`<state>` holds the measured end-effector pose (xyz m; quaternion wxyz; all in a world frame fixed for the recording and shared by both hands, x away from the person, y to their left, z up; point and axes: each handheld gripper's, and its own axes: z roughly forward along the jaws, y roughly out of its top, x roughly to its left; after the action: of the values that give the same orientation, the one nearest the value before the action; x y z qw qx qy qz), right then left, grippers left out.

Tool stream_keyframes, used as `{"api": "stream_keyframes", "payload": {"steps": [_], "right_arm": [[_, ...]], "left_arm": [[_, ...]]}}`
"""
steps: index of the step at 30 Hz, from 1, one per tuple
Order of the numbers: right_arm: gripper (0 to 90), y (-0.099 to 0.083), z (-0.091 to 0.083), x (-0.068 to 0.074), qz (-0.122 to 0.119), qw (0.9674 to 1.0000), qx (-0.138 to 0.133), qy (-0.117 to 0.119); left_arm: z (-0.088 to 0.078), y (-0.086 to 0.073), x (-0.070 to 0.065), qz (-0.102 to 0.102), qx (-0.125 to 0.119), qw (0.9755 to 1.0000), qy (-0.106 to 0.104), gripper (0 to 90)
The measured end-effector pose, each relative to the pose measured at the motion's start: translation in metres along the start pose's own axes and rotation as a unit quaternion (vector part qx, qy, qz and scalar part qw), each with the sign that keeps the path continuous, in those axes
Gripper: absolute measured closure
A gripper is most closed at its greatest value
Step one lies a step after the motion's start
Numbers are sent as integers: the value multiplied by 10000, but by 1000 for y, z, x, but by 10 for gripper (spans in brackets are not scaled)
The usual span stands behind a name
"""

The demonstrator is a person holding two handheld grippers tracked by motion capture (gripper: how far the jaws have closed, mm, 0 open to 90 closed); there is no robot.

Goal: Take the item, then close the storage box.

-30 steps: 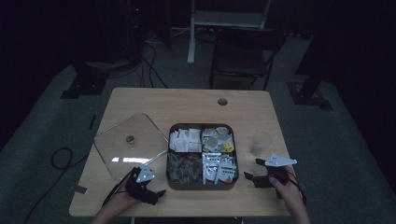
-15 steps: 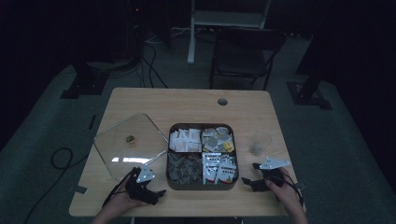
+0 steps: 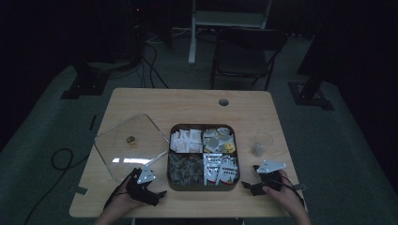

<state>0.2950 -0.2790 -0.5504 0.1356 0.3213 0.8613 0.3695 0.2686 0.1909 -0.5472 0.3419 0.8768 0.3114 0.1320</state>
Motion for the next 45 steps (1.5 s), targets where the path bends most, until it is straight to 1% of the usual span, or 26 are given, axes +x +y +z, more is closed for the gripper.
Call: {"api": "stream_keyframes", "payload": {"steps": [4, 5, 10, 11, 13, 27, 30, 34, 35, 38, 40, 41, 42, 43, 44, 45], "right_arm": [[123, 0, 0, 0, 16, 10000, -1, -10], [124, 0, 1, -1, 60, 10000, -8, -64], [124, 0, 0, -2, 86, 10000, -24, -27], [122, 0, 1, 0, 58, 10000, -7, -70], [121, 1, 1, -1, 63, 9999, -11, -83], [120, 3, 3, 2, 175, 9997, -8, -184], [120, 3, 4, 3, 188, 9996, -4, -203], [120, 3, 4, 3, 201, 9996, -6, -212], [120, 3, 4, 3, 203, 9996, -7, -215], [121, 3, 4, 3, 193, 9996, -9, -206], [121, 3, 4, 4, 190, 9996, -10, -202], [120, 3, 4, 4, 187, 9996, -9, -197], [120, 3, 4, 4, 187, 9996, -10, -196], [120, 3, 4, 3, 188, 9996, -11, -195], [120, 3, 4, 3, 184, 9996, -9, -196], [120, 3, 4, 3, 187, 9996, -9, -196]], "left_arm": [[0, 0, 0, -11, -4, 10000, 2, 15], [0, 0, 0, -10, -4, 10000, 2, 15], [0, 0, 0, -16, -10, 10000, 6, 15], [0, 0, 0, -18, -11, 10000, 6, 15], [0, 0, 0, -19, -12, 10000, 8, 15], [0, -1, -1, -22, -14, 10000, 8, 16], [-2, -1, -1, 10, -5, 10000, -24, 20], [-4, 0, -4, 68, 114, 9999, -81, 21], [-5, 1, -4, 32, 110, 9999, -122, 37], [-9, 3, -2, -3, 29, 10000, -67, 37], [-11, 5, -1, -8, 21, 10000, -43, 37], [-16, 7, 3, -71, -87, 9999, 13, 37], [-16, 7, 3, -71, -87, 9999, 13, 38], [-21, 9, 8, -83, -119, 9998, 123, 38], [-23, 10, 10, -89, -125, 9997, 178, 38], [-23, 10, 10, -89, -125, 9997, 178, 39]]}}
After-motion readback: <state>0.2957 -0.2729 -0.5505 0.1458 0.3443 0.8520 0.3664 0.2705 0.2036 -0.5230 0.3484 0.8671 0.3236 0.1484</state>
